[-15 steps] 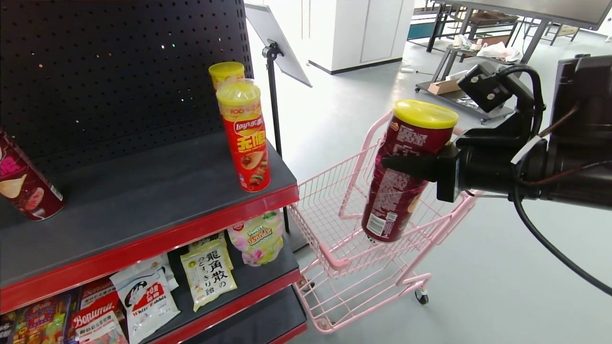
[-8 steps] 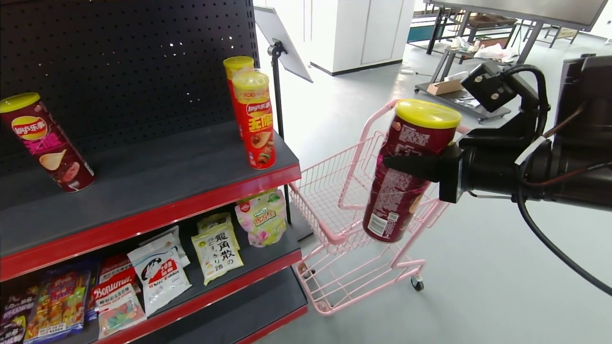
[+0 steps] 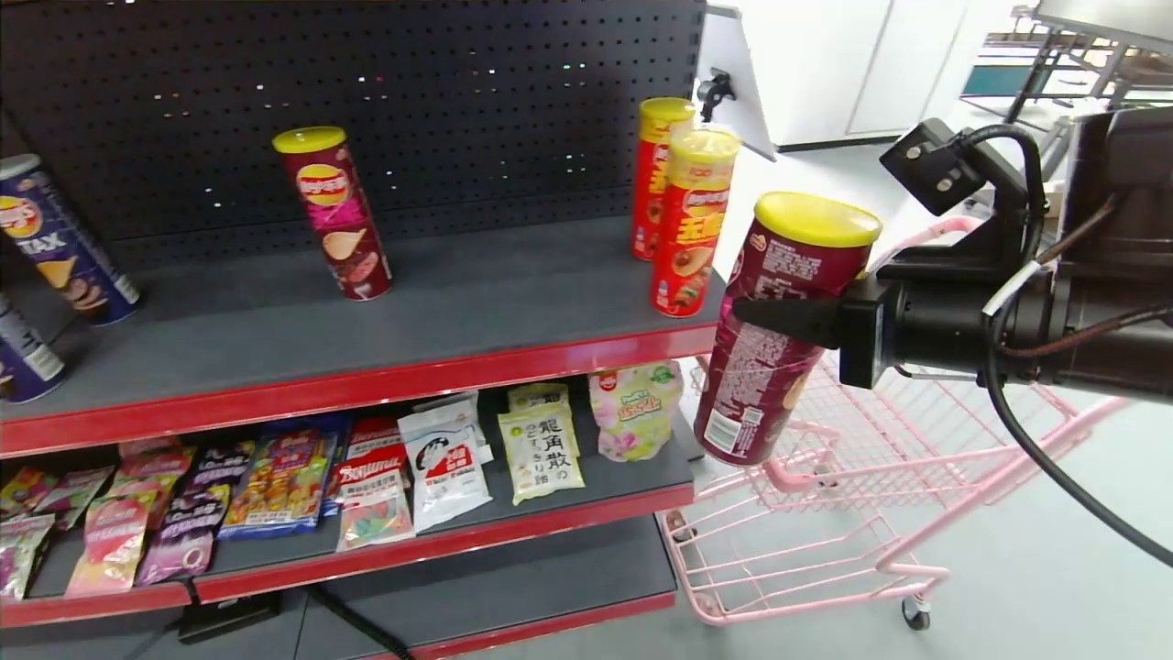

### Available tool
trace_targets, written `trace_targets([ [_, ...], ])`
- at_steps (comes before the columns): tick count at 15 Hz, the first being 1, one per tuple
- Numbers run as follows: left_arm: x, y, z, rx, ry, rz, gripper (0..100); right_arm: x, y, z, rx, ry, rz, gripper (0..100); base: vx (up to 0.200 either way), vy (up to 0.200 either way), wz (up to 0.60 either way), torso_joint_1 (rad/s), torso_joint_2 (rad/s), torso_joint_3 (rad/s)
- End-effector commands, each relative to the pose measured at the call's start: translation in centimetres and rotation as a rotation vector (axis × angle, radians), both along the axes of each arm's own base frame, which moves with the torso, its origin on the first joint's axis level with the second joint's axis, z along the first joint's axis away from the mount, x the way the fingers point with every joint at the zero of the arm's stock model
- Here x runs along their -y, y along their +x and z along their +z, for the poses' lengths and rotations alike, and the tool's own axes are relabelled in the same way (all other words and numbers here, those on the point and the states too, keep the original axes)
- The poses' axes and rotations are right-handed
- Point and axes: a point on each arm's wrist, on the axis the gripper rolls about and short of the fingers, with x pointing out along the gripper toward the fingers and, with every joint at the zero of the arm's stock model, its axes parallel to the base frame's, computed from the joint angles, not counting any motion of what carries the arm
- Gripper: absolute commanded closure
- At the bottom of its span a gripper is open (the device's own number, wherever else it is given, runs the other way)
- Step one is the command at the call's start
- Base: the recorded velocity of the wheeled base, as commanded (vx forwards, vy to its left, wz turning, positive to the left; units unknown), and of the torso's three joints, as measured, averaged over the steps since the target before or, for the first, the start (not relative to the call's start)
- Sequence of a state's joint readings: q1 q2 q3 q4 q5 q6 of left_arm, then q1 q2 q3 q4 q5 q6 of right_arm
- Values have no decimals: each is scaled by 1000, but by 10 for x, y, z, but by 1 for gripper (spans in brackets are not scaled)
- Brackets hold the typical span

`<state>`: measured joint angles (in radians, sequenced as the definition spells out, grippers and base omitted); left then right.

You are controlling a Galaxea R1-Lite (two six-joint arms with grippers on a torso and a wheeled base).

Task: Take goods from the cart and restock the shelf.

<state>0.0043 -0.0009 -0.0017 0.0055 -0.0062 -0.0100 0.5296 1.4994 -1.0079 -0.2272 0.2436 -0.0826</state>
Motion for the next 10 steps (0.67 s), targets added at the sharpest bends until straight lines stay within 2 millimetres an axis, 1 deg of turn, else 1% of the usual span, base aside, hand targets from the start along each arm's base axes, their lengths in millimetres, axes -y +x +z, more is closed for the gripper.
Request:
trace_targets([
  [1, 0, 0, 0, -2, -1, 0, 0, 0, 0, 0, -1, -1, 0, 100, 0, 0, 0, 0, 0, 0],
  [4, 0, 0, 0, -2, -1, 0, 0, 1, -2, 1, 17, -6, 3, 100, 0, 0, 0, 0, 0, 0],
  [7, 0, 0, 0, -2, -1, 0, 0, -5, -8, 6, 38, 10, 38, 100, 0, 200, 0, 1, 1, 4],
  [9, 0, 0, 0, 0, -1, 0, 0, -6, -8, 5, 51, 17, 37, 100, 0, 200, 0, 15, 7, 2],
  [10, 0, 0, 0, 0, -1, 0, 0, -9, -8, -2, 95, 32, 49, 100, 0, 200, 0, 17, 7, 2],
])
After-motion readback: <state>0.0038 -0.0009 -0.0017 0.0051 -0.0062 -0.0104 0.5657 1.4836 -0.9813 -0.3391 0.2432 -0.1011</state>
